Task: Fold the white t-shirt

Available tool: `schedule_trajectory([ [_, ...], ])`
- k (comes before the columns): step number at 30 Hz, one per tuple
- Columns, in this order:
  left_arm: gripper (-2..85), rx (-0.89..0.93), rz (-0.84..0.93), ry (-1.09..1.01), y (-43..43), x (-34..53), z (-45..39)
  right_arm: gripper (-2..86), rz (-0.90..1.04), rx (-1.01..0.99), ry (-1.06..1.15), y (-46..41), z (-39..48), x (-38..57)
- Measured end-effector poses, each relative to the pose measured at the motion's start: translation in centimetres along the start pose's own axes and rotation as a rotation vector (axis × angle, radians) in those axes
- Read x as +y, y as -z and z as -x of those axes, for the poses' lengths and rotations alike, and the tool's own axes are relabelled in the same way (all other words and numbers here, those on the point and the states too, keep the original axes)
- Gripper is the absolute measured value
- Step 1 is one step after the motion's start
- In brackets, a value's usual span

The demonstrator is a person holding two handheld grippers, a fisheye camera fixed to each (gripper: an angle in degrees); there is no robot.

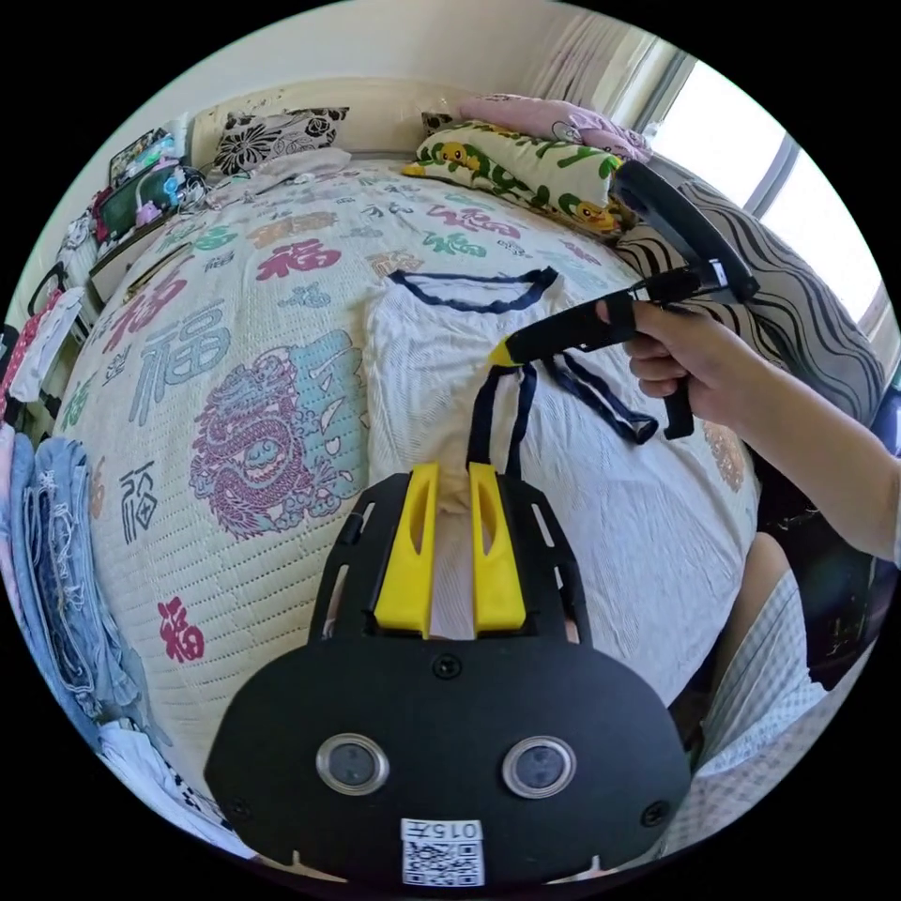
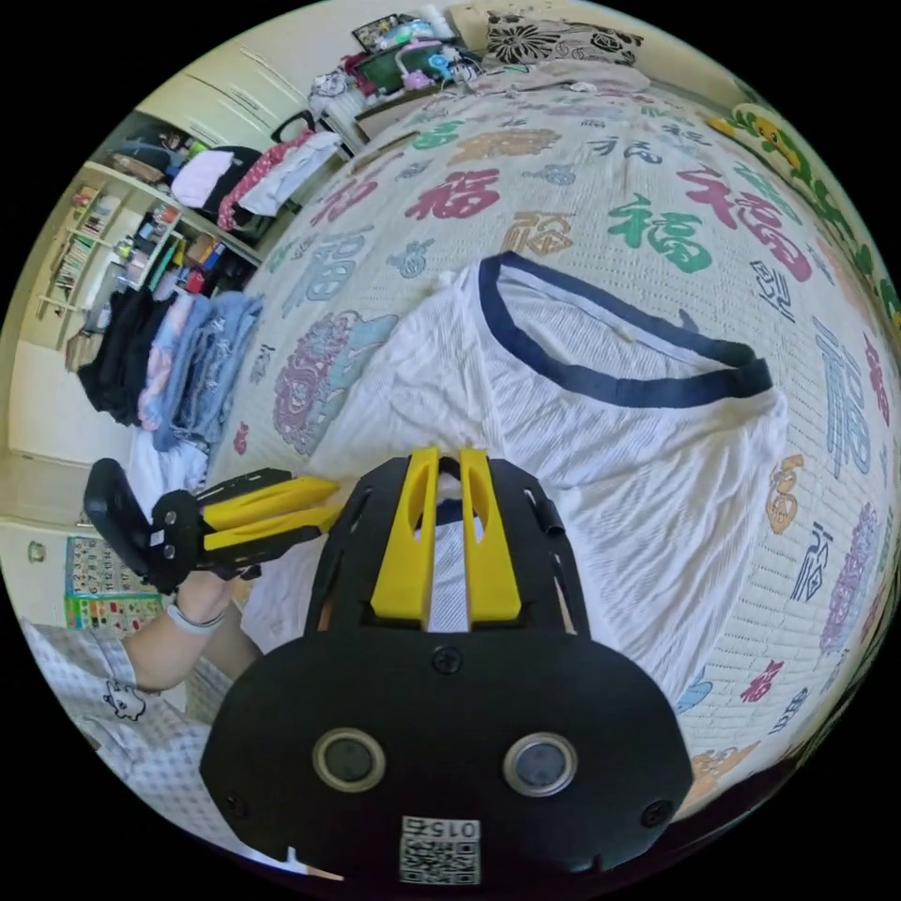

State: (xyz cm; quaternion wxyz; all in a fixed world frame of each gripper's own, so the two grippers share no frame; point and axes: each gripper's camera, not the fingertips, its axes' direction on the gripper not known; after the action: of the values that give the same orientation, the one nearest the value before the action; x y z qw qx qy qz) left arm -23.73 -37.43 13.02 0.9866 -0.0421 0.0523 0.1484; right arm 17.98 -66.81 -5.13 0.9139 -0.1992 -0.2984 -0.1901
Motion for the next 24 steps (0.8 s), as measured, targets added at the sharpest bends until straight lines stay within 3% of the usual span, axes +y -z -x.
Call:
schedule_trajectory([
  [3,6.0,-0.004,-0.113,-0.023,3.1,-1.2,0.5,5.7,-0.108,0.003,-0.023,3.7,-2.5,1.2],
  [5,6.7,-0.041,-0.134,-0.069,3.9,-4.3,1.6,6.5,-0.140,0.147,-0.054,5.9,-5.5,1.7],
  [10,9.0,-0.071,-0.020,-0.103,0.5,-13.0,4.4,8.7,-0.094,0.288,-0.127,7.5,-11.1,1.7],
  [19,8.3,0.007,0.211,-0.055,-7.8,-20.4,5.9,6.5,0.038,0.111,-0.161,5.3,-15.4,1.7],
  [24,1.7,0.095,0.166,-0.043,-6.5,-21.4,6.7,0.9,0.012,0.129,-0.161,6.4,-16.6,2.9],
])
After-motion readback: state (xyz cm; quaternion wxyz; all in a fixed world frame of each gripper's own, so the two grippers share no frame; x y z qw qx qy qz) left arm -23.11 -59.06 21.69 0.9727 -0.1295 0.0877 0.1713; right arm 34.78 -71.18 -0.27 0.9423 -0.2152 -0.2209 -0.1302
